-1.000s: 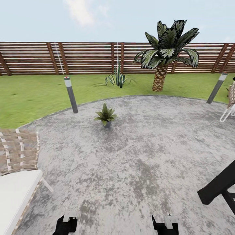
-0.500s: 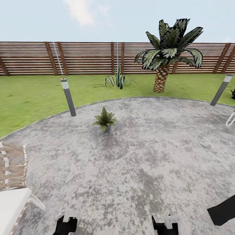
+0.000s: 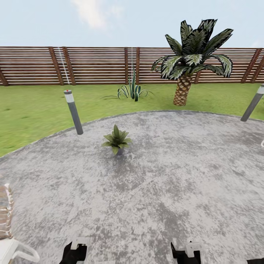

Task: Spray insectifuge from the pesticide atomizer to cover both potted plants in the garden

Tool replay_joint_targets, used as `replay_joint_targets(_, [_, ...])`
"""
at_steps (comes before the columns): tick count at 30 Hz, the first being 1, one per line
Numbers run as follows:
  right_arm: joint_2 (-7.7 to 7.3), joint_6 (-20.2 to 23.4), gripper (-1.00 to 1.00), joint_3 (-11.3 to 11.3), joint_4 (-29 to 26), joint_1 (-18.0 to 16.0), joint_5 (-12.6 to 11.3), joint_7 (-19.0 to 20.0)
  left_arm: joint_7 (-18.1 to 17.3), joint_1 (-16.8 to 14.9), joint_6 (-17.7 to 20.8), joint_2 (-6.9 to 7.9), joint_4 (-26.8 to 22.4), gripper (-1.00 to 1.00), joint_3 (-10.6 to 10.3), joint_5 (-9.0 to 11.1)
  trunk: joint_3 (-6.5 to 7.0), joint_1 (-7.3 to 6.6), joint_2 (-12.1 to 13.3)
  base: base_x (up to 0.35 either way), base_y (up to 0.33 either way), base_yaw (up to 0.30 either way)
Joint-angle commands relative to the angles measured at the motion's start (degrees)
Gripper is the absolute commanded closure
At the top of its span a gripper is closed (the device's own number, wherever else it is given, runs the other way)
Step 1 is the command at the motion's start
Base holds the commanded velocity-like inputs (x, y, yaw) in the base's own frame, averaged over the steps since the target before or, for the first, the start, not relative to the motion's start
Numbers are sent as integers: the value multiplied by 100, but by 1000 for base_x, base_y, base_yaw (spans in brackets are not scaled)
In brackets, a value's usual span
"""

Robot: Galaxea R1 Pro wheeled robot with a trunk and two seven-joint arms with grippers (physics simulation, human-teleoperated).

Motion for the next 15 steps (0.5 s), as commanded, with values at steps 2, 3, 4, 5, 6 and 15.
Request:
replay_joint_targets(2, [-2,-16,-100,39,5,-3,-27,5,17,-4,-21,-3,6,100,30,-58,-5,2,-2,337,0,0])
replay_joint_targets(3, [-2,-16,-100,40,5,-3,-27,5,17,-4,-21,-3,6,100,30,-59,-5,2,-2,337,0,0])
replay_joint_targets(4, [-2,-16,-100,39,5,-3,-27,5,17,-4,-21,-4,6,100,30,-59,-5,2,-2,337,0,0])
replay_joint_targets(5, [-2,-16,-100,40,5,-3,-27,5,17,-4,-21,-3,6,100,30,-57,-5,2,-2,337,0,0])
replay_joint_targets(6, [-2,-16,-100,41,5,-3,-27,5,17,-4,-21,-2,6,100,30,-57,-5,2,-2,337,0,0])
replay_joint_targets(15, [-2,-16,-100,42,5,-3,-27,5,17,-4,-21,-2,6,100,30,-55,-5,2,-2,337,0,0])
